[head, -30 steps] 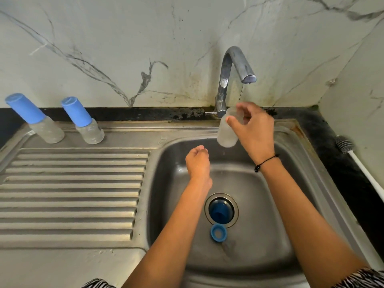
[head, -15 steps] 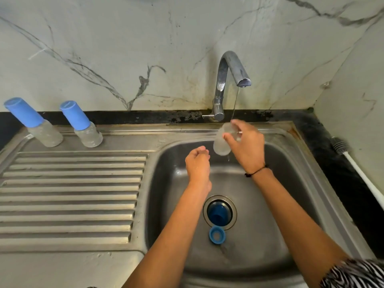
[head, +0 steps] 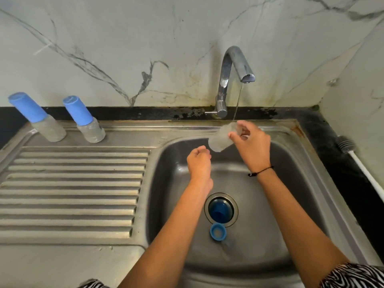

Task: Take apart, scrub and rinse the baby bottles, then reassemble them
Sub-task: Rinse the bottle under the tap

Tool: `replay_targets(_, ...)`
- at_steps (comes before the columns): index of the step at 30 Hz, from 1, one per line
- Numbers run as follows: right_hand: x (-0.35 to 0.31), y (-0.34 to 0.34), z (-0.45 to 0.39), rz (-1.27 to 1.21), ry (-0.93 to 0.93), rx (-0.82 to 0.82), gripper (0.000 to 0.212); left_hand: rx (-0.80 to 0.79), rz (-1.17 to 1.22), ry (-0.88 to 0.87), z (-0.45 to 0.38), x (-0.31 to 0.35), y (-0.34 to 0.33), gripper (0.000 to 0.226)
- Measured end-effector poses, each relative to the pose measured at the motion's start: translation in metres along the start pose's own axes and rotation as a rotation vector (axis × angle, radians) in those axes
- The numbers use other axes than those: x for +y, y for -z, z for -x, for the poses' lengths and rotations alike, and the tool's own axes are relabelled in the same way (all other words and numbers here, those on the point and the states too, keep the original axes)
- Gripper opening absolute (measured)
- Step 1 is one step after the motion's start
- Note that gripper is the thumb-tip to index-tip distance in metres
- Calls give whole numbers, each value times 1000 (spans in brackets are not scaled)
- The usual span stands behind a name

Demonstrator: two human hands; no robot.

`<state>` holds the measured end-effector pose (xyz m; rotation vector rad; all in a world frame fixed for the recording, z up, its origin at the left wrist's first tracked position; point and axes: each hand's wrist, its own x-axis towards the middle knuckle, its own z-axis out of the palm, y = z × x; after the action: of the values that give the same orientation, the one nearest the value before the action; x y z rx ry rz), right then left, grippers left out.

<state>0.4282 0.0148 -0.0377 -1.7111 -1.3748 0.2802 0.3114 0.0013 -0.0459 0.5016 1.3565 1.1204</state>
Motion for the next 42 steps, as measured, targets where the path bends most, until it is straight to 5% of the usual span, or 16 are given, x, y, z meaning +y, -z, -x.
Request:
replay_targets(4,-4,8,4,-751,-585,-110,7,-70,95,-18,1,1,1,30)
replay_targets(7,1,6,11,-1046,-864,-188,8,-141,83,-117,5,3,-1,44)
replay_targets(12,9,-8,9,-1187,-1102,-238,31,-178,50,-235,11,7,-7,31)
replay_targets(19,10,-15,3,-1163,-1174,-318,37,-148,-52,-271,14,11,-7,30)
replay_targets(24,5,-8,-3,-1092,-944,-212,16,-63,-20,-126,12,8,-2,16)
replay_targets(31,-11,11,-22,-290,-157,-161,32,-26,-12,65,14,4,3,15)
replay_targets(42,-10,18,-13,-287,-147,-159,27,-27,16,10,19,6,2,15)
